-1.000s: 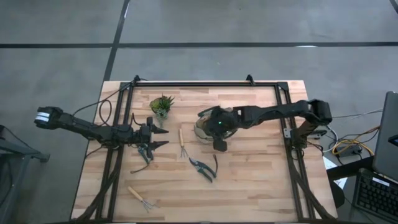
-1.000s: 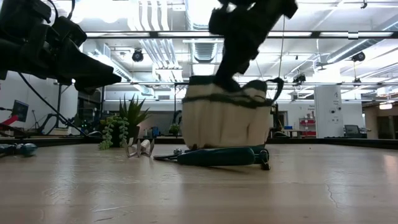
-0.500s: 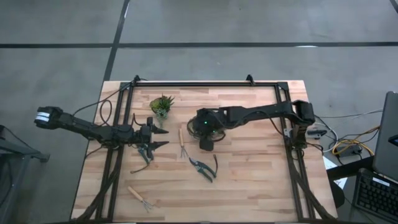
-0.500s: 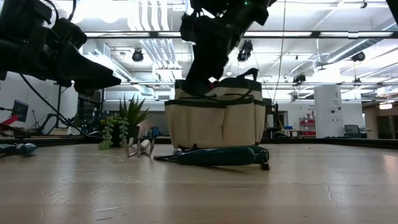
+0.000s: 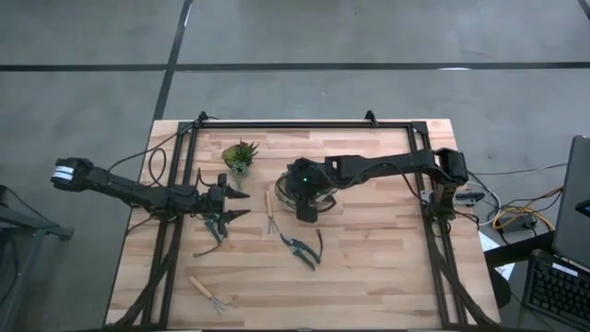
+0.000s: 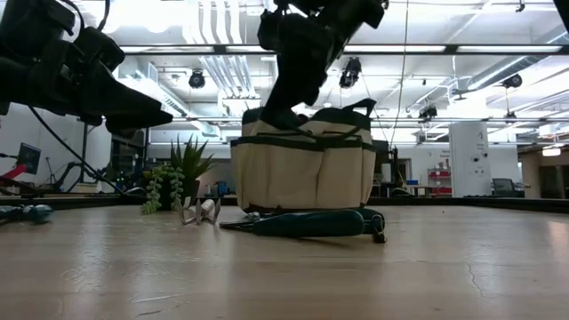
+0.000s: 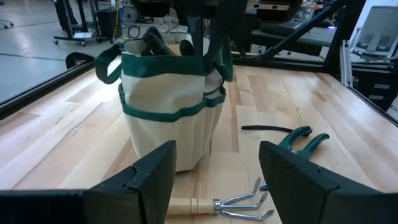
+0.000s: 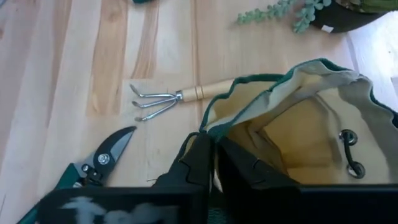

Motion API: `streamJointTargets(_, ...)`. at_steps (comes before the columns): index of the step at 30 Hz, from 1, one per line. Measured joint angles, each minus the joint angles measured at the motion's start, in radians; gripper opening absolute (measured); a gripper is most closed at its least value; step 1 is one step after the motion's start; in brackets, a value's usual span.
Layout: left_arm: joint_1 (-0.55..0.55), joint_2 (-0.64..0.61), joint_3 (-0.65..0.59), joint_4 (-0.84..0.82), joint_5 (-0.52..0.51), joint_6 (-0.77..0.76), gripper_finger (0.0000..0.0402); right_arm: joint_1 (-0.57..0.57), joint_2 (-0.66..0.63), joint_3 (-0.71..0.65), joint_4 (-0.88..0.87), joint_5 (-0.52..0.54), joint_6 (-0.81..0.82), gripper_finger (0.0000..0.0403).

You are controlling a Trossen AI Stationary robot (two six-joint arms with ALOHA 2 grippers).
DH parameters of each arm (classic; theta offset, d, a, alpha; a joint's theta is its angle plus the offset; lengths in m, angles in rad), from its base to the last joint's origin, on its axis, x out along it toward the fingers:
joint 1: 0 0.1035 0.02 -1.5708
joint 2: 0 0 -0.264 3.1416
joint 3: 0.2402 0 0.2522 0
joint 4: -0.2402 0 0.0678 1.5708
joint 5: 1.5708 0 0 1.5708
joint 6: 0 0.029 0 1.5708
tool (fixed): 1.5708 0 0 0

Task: Pick & Place Garden tools in Gardening bag
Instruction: Adjust the white gardening bag, then put the green shear scissors into the white gardening bag

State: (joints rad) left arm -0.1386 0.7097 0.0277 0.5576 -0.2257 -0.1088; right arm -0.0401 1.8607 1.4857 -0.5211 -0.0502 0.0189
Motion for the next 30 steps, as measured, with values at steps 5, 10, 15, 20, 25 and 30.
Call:
streamJointTargets(5,0.000,0.000,0.000,0.000,0.000,0.000,0.0234,0.005,-0.004,0.000,0.000,-0.002,-0.016,0.0090)
streamJointTargets(10,0.000,0.000,0.000,0.000,0.000,0.000,0.0234,0.022,-0.029,0.022,-0.018,0.001,-0.067,0.0145)
streamJointTargets(15,0.000,0.000,0.000,-0.006,0.000,0.000,0.0234,0.044,-0.067,0.050,-0.030,-0.003,-0.078,0.0178)
streamJointTargets(20,0.000,0.003,0.000,-0.017,0.000,0.000,0.0234,0.099,-0.112,0.048,-0.058,0.000,-0.122,0.0188)
streamJointTargets(25,0.000,0.006,0.000,-0.019,0.000,0.000,0.0234,0.182,-0.110,0.040,-0.052,-0.002,-0.101,0.0183)
streamJointTargets(30,0.000,0.006,0.000,-0.020,0.000,0.000,0.0234,0.232,-0.040,0.040,0.003,0.005,-0.042,0.0174)
